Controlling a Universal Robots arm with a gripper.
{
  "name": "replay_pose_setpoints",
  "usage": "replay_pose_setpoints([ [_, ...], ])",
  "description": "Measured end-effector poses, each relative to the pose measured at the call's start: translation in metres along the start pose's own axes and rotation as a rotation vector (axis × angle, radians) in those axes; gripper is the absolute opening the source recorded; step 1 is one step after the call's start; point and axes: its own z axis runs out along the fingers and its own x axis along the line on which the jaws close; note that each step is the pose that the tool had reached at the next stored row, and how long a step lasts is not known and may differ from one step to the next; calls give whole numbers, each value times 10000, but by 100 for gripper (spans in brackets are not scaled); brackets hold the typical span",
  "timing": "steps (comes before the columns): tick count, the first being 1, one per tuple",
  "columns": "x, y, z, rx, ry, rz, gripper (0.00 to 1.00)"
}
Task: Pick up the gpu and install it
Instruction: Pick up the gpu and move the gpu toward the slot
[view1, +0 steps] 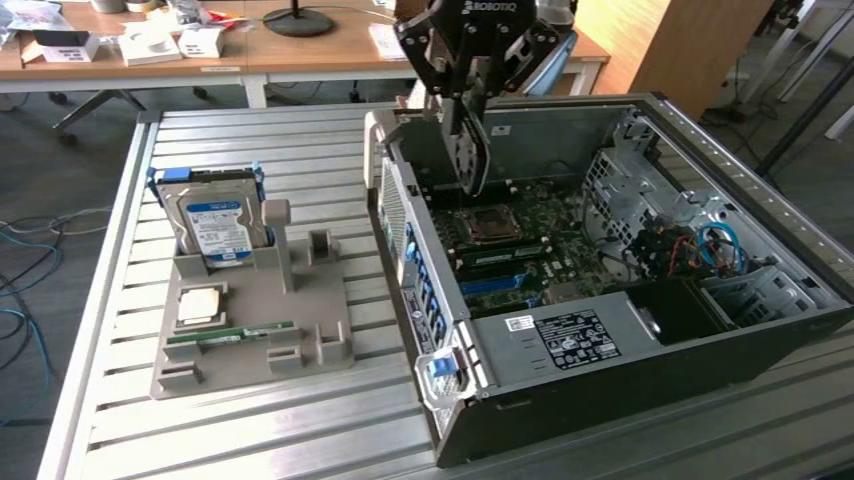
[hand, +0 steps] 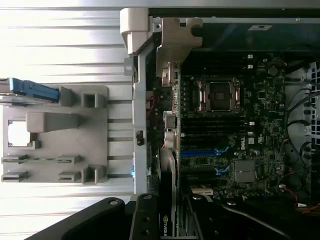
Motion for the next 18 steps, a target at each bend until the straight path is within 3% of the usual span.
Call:
replay_pose_setpoints([
  [18,-473,25,12,-22,1,0,26],
])
